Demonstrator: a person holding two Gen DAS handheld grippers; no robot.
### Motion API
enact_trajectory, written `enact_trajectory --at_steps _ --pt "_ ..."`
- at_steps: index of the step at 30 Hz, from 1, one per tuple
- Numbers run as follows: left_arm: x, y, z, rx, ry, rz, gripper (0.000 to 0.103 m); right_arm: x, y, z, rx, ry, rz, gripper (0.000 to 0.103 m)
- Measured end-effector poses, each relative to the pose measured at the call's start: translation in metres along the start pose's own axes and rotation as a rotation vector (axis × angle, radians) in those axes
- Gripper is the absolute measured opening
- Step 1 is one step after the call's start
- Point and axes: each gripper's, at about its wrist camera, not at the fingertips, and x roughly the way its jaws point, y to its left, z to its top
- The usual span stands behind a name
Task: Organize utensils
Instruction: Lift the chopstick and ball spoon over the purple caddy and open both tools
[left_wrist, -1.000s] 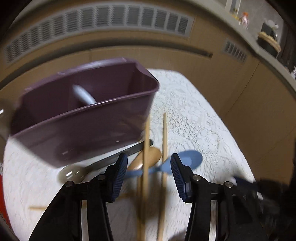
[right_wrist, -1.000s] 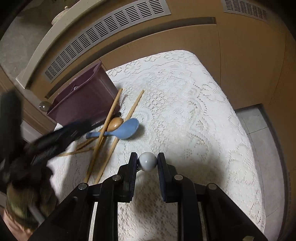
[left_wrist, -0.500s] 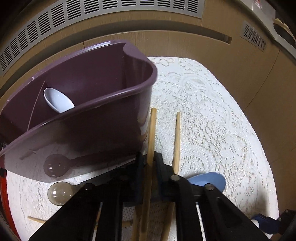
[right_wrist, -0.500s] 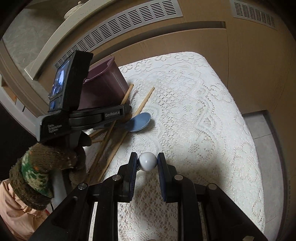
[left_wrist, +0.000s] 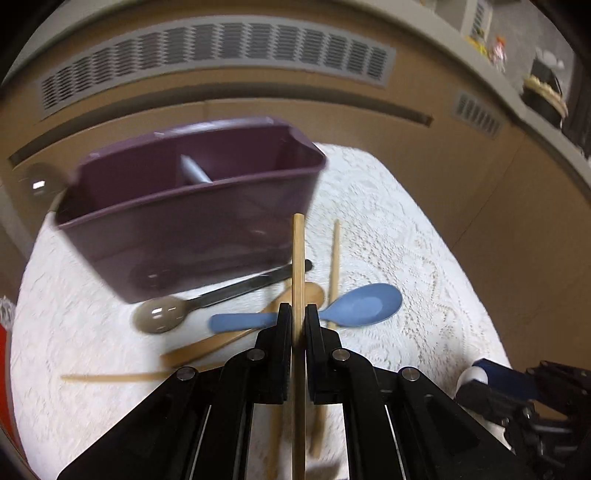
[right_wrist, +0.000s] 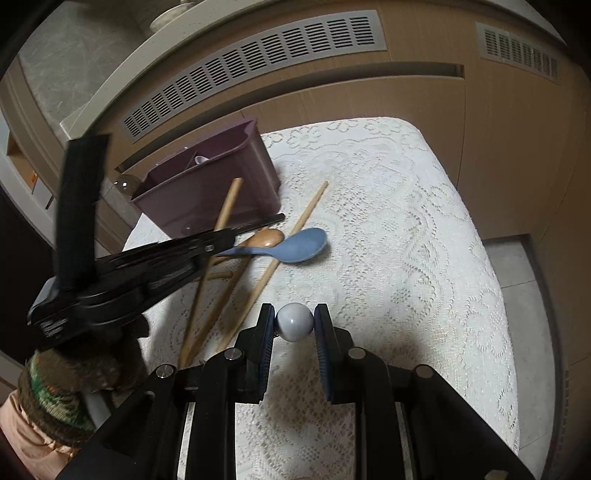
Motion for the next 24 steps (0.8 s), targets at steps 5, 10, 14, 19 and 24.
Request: enact_trajectory --at_steps 5,10,14,19,24 --pt "-0.037 0.025 -0.009 -0.082 -0.068 -0.026 0.007 -0.015 0.019 0.004 -0.090 -0.031 -0.023 0.020" --pt "-0.072 0.037 -0.013 -0.116 -0.134 -0.025 0.006 -0.034 0.036 0.016 -0.137 -0.069 -0.034 0.020" --pt "-0.130 0.043 -0.005 -0.095 -0.262 -0.039 0.007 -0.059 0.053 0.036 -0.192 -0.136 -0.047 0.020" --pt "-0.192 0.028 0.041 -0.020 -0.418 -0.045 0.007 -0.106 0.075 0.078 -0.241 -0.236 -0.040 0.020" --pt "-0.233 0.011 0.086 0.071 -0.571 0.018 0.007 -0.153 0.112 0.119 -0.361 -0.411 -0.124 0.020"
